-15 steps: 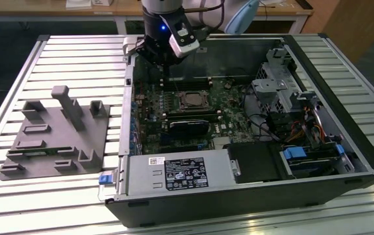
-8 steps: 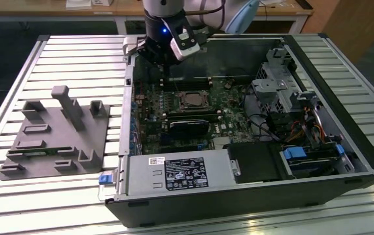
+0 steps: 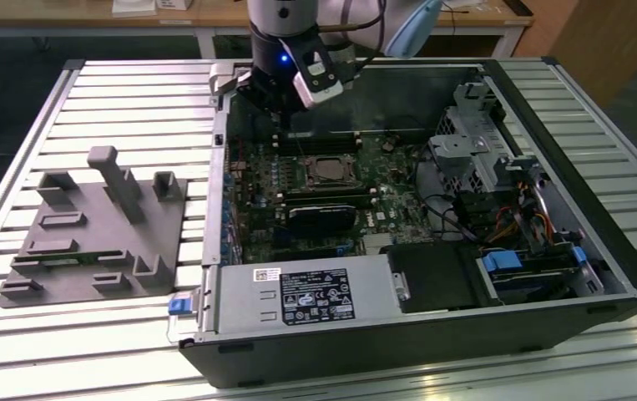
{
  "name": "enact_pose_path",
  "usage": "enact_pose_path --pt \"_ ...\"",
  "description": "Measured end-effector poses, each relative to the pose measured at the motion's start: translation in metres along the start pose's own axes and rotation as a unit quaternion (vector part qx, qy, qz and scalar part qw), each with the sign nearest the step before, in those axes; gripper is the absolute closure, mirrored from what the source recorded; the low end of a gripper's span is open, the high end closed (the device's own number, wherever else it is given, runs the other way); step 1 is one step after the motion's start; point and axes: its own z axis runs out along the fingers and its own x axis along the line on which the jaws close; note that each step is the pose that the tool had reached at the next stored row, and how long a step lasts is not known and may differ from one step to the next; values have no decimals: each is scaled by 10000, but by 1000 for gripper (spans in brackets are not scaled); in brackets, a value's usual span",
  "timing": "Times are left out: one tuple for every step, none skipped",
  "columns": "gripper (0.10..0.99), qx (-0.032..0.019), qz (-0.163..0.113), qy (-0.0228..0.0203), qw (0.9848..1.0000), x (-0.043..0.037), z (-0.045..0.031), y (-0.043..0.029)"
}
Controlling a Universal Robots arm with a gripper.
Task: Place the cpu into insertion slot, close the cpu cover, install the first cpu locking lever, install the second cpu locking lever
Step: 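Install the first cpu locking lever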
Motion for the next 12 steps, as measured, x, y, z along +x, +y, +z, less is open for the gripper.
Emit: enact_pose_path --pt "980 -30 0 6 10000 -2 8 -1" --pt "980 -55 1 11 10000 -3 16 -2" --pt "980 -78 2 17 10000 -4 26 -4" --pt "980 -99 2 19 9999 -4 37 -6" --pt "980 -120 3 21 9999 -4 47 -9" --pt "980 -141 3 23 9999 -4 58 -12" --pt "980 -162 3 25 9999 -4 69 -15" --pt "980 -184 3 26 9998 -4 80 -17" --pt "980 -228 3 28 9997 -4 101 -20" --pt "980 -251 3 28 9997 -5 114 -22" --pt "980 -269 3 30 9996 -4 125 -24" --pt "980 -284 3 30 9996 -4 134 -26"
